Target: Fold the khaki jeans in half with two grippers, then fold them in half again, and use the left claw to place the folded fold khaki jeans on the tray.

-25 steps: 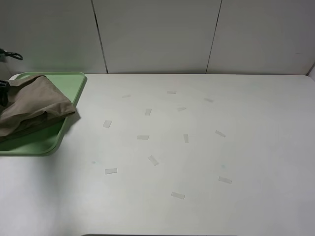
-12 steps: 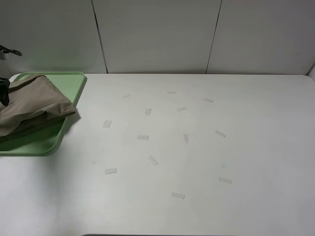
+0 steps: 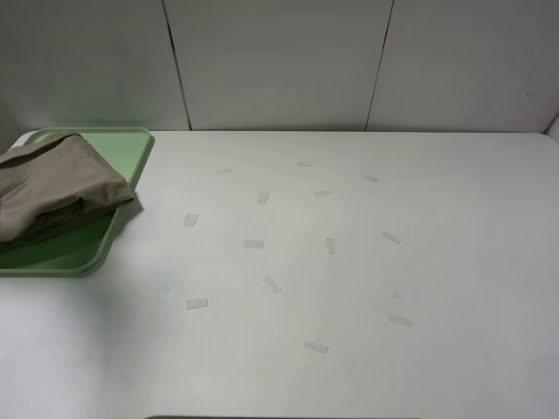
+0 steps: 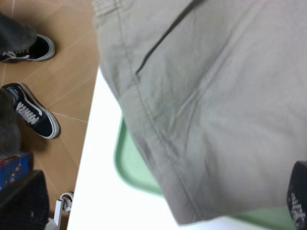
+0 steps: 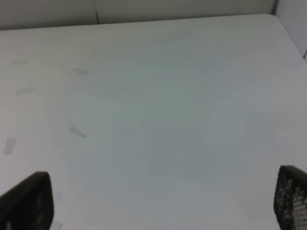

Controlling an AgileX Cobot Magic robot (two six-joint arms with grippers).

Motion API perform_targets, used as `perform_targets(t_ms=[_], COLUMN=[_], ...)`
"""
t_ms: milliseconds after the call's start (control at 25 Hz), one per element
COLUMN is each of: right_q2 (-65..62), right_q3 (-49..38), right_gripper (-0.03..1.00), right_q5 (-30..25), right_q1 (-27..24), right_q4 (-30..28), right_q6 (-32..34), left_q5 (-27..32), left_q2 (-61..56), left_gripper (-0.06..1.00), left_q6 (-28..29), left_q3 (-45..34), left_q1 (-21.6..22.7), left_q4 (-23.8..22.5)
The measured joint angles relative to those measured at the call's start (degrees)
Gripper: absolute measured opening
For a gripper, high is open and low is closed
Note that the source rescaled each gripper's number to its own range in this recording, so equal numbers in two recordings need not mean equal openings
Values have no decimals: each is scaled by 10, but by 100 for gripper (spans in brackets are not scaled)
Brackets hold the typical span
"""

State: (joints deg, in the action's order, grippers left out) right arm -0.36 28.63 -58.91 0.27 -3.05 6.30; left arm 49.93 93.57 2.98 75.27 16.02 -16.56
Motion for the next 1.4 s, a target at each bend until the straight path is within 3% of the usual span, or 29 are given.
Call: perform_targets(t_ms=[480,760,960,1400], right_q2=[0,0,0,0], right_q3=[0,0,0,0], right_gripper=[100,100,100,100], right_q5=[0,0,0,0], right_q1=[0,0,0,0], right_q4=[0,0,0,0], right_q6=[0,0,0,0], left_q5=[121,162,163,167], left_q2=[-149,-245,-340,-563], left_gripper=[94,94,94,94], left_q6=[4,-7,-9,-5], left_q3=[0,-14,-75,-241], left_q1=[0,0,-4,-60], left_q4=[47,77,91,103])
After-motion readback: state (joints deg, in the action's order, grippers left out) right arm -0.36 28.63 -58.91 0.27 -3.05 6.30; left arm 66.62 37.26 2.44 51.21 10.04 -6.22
